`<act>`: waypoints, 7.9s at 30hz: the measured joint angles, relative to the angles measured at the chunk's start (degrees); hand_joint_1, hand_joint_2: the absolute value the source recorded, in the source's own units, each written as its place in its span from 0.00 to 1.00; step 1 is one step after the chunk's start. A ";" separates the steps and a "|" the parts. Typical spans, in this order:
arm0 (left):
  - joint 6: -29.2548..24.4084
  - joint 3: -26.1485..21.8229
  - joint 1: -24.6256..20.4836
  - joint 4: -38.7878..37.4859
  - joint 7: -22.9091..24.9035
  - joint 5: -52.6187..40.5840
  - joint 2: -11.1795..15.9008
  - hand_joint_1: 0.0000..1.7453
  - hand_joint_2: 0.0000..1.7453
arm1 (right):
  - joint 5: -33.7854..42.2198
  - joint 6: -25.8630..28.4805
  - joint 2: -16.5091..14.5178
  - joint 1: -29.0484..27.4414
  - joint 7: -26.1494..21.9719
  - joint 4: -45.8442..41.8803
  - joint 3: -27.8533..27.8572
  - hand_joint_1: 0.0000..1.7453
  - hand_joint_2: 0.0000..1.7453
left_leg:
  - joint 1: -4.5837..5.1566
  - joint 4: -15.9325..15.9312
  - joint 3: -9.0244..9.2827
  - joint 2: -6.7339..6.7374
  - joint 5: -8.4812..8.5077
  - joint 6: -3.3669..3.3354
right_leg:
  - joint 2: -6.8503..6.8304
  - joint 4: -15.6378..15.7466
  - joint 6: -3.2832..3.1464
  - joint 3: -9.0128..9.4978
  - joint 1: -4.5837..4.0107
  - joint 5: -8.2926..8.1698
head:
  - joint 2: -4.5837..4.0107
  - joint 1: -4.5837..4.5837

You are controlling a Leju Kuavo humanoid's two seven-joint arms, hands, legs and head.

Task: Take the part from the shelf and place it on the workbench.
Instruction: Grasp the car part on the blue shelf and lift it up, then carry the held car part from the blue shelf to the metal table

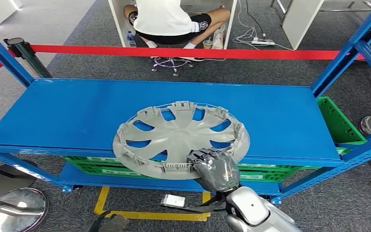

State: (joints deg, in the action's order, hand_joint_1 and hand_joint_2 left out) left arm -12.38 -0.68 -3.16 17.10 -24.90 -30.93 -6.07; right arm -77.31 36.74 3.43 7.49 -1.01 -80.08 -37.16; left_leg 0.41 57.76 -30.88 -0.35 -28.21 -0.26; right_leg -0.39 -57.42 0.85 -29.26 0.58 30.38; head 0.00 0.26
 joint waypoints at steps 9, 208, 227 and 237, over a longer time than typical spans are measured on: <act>2.58 -1.68 1.11 -0.21 -3.57 3.77 -1.15 0.00 0.00 | 0.24 2.19 -6.14 -6.90 -23.95 -20.10 10.64 1.00 1.00 | 0.01 0.01 -0.34 -0.04 0.00 0.00 | -0.09 0.00 0.00 -0.33 0.00 0.01 | 0.00 -0.01; 4.07 -4.37 -0.70 -0.97 -7.43 4.12 4.22 0.00 0.00 | 8.68 2.17 -19.75 -5.47 -38.80 -19.21 24.16 1.00 1.00 | -1.19 0.12 -4.84 0.57 4.07 0.19 | 0.21 -6.70 1.55 -2.83 0.22 -0.09 | 0.00 -0.57; 5.67 -5.60 -0.26 -0.97 -7.02 6.41 4.23 0.00 0.00 | 8.62 2.17 -19.77 -4.65 -37.39 -17.70 23.59 1.00 1.00 | -0.22 0.06 0.06 0.47 0.25 0.14 | 0.16 -0.38 -1.56 -3.49 -1.81 -3.49 | 0.00 -0.06; 6.24 -5.68 -0.33 -0.97 -7.14 6.43 4.07 0.00 0.00 | 8.71 2.17 -19.75 -4.40 -38.04 -17.33 23.65 1.00 1.00 | -1.05 -0.96 -1.56 0.63 2.37 -0.59 | 0.30 -12.93 1.58 -8.54 0.01 1.97 | 0.00 -0.63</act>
State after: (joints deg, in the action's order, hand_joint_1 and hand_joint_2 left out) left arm -6.14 -6.36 -3.49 16.13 -32.03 -24.50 -2.01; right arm -68.59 38.91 -16.33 3.10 -39.05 -97.41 -13.51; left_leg -0.64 56.81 -32.44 0.28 -25.84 -0.85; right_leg -0.09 -70.34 2.43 -37.80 0.59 32.34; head 0.00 -0.37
